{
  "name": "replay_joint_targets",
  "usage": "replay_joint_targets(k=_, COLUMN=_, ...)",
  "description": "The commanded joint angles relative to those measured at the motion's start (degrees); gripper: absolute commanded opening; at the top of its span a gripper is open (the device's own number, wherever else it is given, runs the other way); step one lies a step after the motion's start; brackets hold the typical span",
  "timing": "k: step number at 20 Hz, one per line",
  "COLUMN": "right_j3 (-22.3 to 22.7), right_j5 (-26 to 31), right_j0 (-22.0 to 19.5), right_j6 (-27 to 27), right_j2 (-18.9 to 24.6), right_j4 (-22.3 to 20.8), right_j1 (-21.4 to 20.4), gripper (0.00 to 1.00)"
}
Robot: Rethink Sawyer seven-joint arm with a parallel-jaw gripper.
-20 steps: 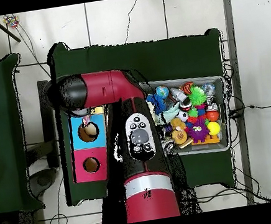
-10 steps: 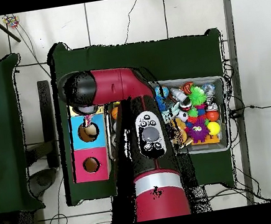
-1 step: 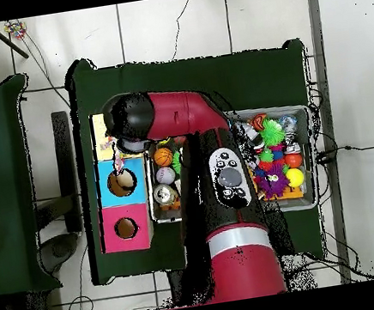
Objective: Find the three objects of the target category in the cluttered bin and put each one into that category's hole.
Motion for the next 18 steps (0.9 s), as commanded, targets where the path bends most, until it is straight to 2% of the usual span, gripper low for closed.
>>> replay_joint_targets(k=1, right_j3=5.68, right_j5=1.72, right_j0=0.01, right_j6=1.88, right_j2=5.53, right_j4=1.17, right_j1=1.39, gripper=0.0)
replay_joint_targets(k=3, right_j3=5.15, right_j5=2.47, right_j0=0.57, right_j6=2.67, right_j2=4.79, right_j4=0.96, right_j1=0.23, gripper=0.0)
replay_joint_targets(k=13, right_j3=0.99, right_j5=15.89, right_j0=1.16, right_j6=1.49, right_j2=-0.48, right_j4=-2.65, right_j1=-6.88, gripper=0.0)
replay_joint_targets(k=18, right_j3=1.73, right_j5=19.14, right_j0=0.84, right_j6=0.93, right_j2=-1.37, right_j4=-3.82, right_j1=-9.84, gripper=0.0)
